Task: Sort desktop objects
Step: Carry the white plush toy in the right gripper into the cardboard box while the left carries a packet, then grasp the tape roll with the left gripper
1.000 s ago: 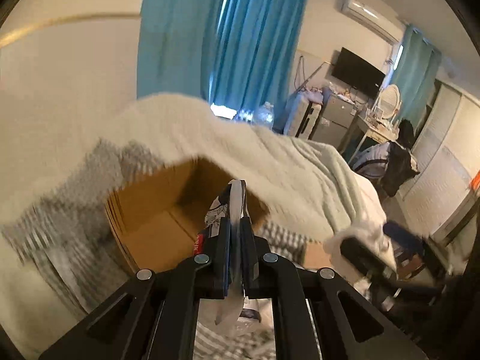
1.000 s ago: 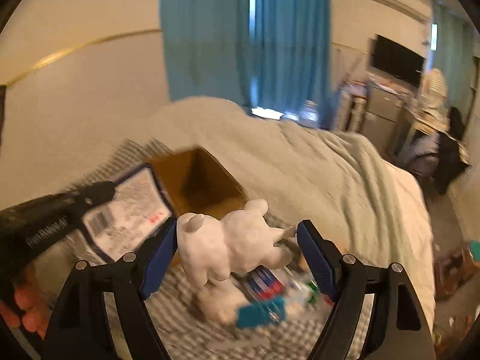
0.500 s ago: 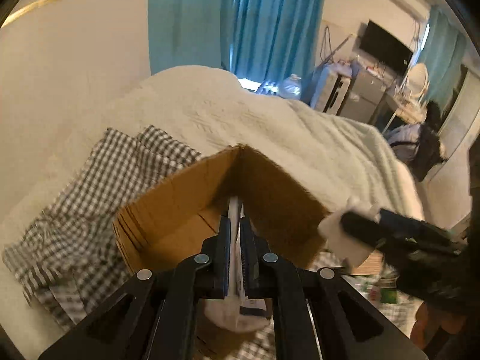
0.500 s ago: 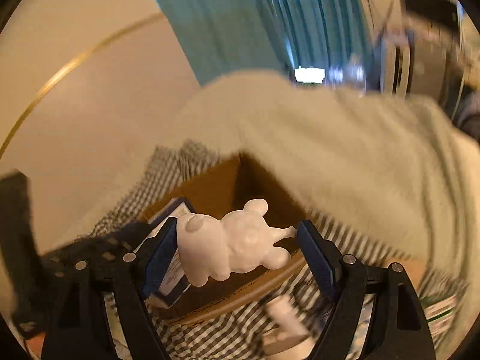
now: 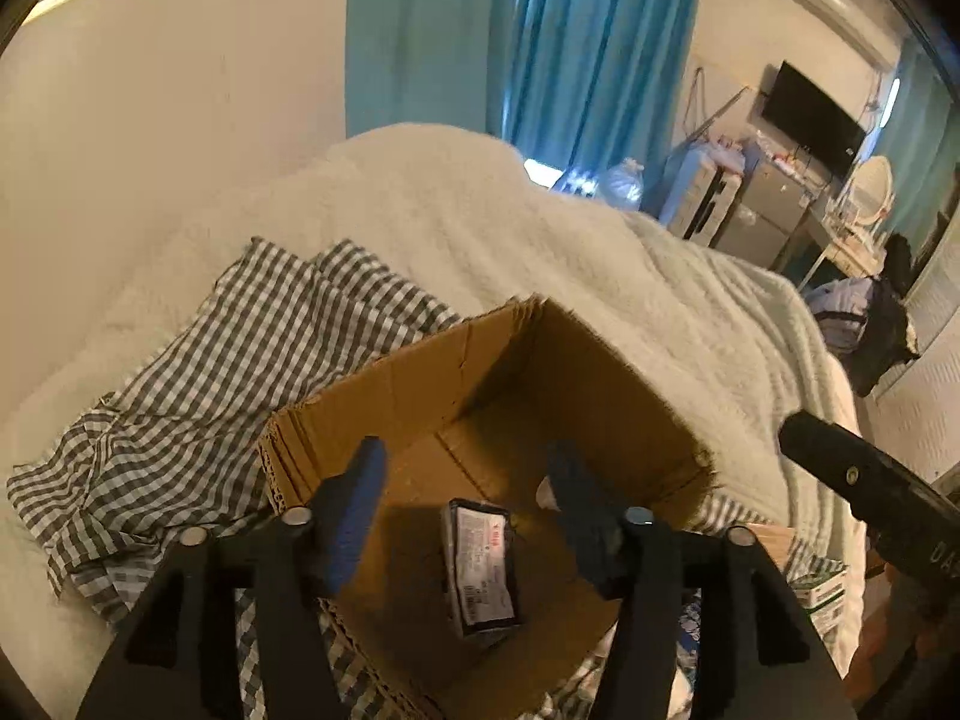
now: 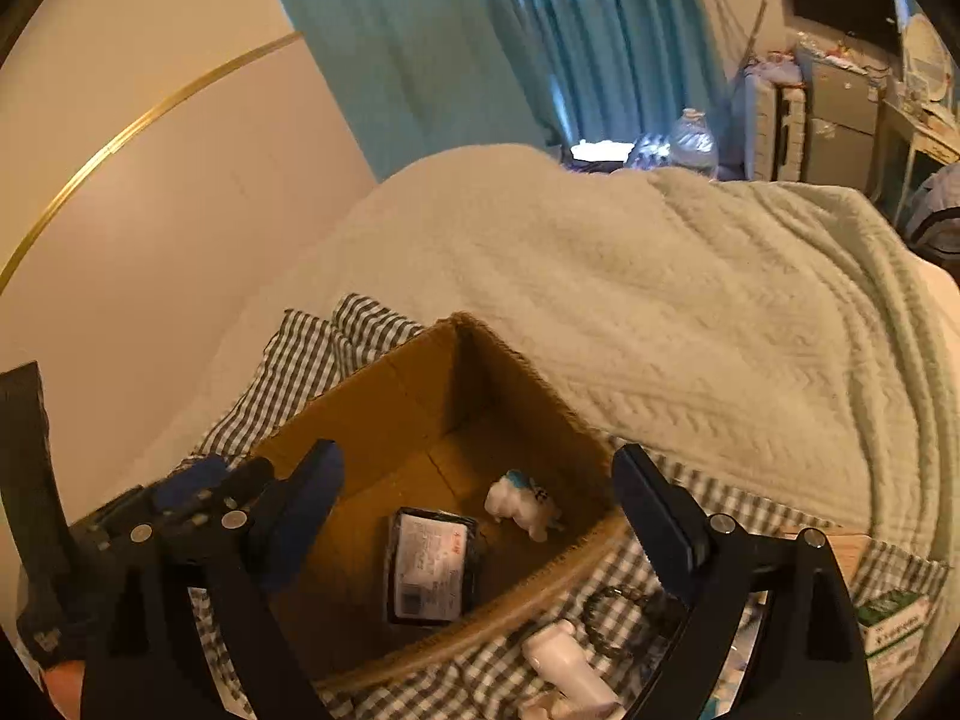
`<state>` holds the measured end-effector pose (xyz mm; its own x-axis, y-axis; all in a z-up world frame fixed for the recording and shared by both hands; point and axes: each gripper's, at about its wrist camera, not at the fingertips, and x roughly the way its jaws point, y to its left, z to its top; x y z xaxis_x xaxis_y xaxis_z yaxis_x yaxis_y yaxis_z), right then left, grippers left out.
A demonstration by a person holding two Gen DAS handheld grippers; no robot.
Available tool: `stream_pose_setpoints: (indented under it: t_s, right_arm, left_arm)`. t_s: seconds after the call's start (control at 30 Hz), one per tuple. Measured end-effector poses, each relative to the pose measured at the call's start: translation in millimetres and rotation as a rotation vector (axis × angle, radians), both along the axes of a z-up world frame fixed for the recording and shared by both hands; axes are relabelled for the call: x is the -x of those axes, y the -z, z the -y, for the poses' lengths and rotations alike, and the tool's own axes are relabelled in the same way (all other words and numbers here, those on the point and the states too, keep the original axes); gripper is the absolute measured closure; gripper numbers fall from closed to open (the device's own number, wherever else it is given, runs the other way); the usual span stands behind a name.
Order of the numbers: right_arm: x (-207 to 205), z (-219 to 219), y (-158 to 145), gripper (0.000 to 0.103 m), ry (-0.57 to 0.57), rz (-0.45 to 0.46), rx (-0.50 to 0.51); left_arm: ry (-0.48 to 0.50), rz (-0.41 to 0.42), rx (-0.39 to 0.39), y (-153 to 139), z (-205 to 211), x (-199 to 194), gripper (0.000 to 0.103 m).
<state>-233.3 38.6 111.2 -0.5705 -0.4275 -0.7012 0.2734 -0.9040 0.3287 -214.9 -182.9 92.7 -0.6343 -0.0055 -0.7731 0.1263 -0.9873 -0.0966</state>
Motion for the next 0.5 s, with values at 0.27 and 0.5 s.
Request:
stream_pose_setpoints:
  t_s: [0.27, 0.5]
  right_arm:
    - [-56, -80, -23, 0.012, 0.101, -0.045, -0.132]
    - [-106, -143, -33, 0.012, 0.175, -0.049, -0.213]
  left_arm:
    - [0.049, -0.07, 0.012, -33, -36, -45, 0.024]
    - [0.07, -0.002, -0.015, -20, -92, -77, 0.024]
